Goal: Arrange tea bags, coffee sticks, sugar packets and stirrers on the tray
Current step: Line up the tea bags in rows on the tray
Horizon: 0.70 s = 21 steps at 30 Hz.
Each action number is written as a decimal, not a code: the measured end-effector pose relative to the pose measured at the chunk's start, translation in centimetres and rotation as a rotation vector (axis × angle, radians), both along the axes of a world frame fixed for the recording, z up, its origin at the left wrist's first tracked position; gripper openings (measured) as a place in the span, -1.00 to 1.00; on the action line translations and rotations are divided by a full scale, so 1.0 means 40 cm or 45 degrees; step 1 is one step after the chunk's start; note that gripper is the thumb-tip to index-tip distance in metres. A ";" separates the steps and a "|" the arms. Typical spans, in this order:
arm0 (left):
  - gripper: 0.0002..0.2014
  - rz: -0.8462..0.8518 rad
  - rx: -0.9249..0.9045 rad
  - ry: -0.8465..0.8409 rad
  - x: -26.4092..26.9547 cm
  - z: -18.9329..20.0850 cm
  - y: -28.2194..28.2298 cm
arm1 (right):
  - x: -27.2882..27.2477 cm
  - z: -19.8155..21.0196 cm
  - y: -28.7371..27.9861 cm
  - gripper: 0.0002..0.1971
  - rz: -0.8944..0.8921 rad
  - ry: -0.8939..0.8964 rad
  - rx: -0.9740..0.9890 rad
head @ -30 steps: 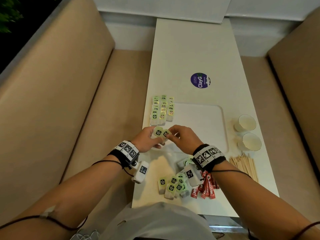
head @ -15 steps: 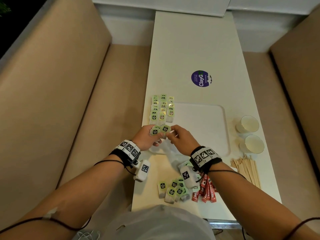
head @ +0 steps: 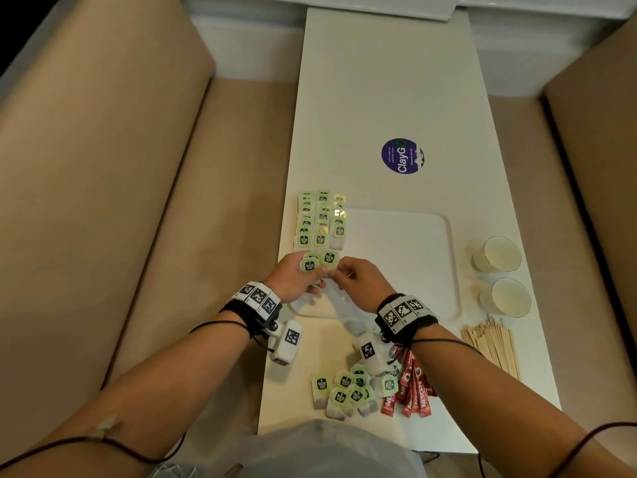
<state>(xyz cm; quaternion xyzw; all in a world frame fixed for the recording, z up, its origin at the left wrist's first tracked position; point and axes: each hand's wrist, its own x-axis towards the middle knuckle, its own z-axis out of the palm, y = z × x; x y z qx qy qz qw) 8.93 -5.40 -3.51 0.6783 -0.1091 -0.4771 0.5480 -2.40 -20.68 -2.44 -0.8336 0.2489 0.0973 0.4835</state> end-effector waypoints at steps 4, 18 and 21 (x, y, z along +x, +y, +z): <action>-0.82 0.053 0.015 -0.004 0.011 -0.001 -0.018 | 0.016 -0.019 -0.025 -0.67 -0.026 0.014 -0.013; -0.72 0.088 0.179 0.024 0.042 -0.059 -0.020 | 0.126 -0.071 -0.112 -0.76 0.004 0.325 -0.293; -0.70 0.117 0.207 0.028 0.041 -0.065 -0.027 | 0.137 -0.072 -0.115 -0.71 0.009 0.365 -0.301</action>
